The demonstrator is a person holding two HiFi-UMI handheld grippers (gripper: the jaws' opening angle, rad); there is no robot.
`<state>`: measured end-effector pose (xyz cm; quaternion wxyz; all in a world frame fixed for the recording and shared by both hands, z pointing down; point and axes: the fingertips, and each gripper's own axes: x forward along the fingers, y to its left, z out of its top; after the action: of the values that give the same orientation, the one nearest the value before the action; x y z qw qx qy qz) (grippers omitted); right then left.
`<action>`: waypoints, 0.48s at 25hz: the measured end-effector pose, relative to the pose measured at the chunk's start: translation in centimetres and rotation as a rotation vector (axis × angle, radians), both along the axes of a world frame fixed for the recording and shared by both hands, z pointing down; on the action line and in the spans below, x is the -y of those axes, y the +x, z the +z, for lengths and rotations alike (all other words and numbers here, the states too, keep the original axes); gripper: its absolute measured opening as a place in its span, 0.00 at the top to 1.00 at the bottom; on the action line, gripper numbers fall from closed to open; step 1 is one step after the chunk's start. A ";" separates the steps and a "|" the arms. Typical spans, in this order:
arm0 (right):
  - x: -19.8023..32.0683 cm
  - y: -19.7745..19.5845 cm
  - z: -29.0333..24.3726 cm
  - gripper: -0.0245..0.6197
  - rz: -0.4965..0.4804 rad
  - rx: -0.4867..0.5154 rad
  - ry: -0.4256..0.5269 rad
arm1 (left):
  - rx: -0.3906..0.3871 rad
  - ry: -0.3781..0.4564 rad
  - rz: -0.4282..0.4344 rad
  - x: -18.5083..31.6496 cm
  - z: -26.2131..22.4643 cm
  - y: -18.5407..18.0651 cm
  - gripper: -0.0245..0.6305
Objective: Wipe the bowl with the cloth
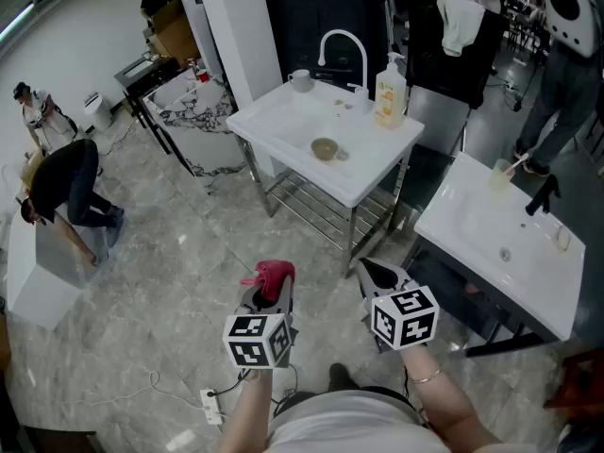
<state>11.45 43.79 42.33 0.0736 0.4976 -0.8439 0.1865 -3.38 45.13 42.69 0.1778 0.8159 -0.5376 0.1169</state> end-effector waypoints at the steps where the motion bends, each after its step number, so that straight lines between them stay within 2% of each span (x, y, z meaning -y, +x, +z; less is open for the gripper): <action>1: 0.1 0.1 -0.1 0.96 -0.002 0.000 0.000 | -0.001 -0.001 0.000 0.1 -0.1 0.2 0.89; 12: 1.3 1.9 1.4 0.95 0.022 0.076 -0.064 | -0.014 -0.006 -0.014 1.4 -0.2 1.2 0.89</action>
<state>13.33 42.49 43.68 0.0552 0.4969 -0.8341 0.2331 -2.20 43.73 42.47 0.1850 0.8123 -0.5417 0.1115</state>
